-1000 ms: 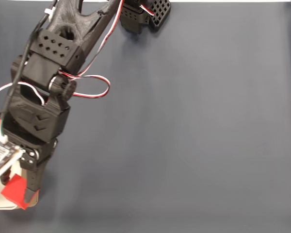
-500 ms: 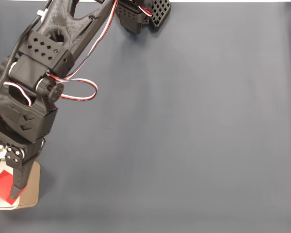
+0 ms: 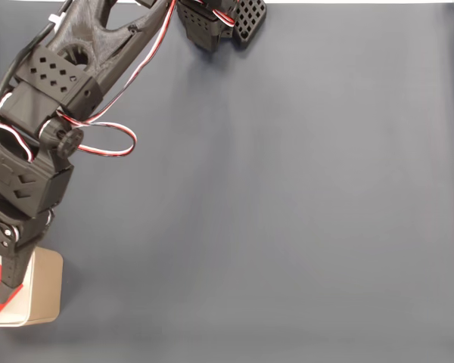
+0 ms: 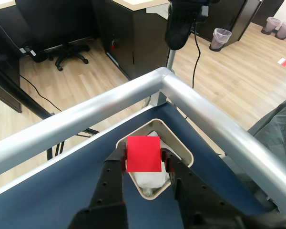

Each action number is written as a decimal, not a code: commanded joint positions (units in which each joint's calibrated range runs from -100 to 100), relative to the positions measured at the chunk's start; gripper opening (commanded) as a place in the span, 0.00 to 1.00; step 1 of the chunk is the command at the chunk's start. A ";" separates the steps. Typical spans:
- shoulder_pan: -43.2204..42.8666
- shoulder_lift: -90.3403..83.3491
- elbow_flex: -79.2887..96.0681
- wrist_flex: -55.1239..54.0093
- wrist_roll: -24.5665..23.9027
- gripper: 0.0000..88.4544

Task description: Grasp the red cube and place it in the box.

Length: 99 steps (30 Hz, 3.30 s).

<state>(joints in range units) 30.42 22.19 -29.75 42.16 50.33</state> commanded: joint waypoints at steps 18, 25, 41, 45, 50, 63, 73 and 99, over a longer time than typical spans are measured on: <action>1.90 -0.87 -3.10 -0.20 0.10 0.04; 2.04 -1.04 -3.10 -0.03 0.10 0.04; 2.33 -1.13 -3.10 0.05 0.00 0.04; 2.40 -1.13 -3.10 -0.11 -0.05 0.04; 2.40 -1.13 -3.10 -0.28 -0.15 0.04; 3.04 -1.13 -3.19 1.11 -0.73 0.58; 3.11 -1.22 -3.19 2.10 -0.05 0.66; -0.09 -5.29 0.82 -2.33 -1.51 0.02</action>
<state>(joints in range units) 32.49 22.28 -29.29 42.56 49.79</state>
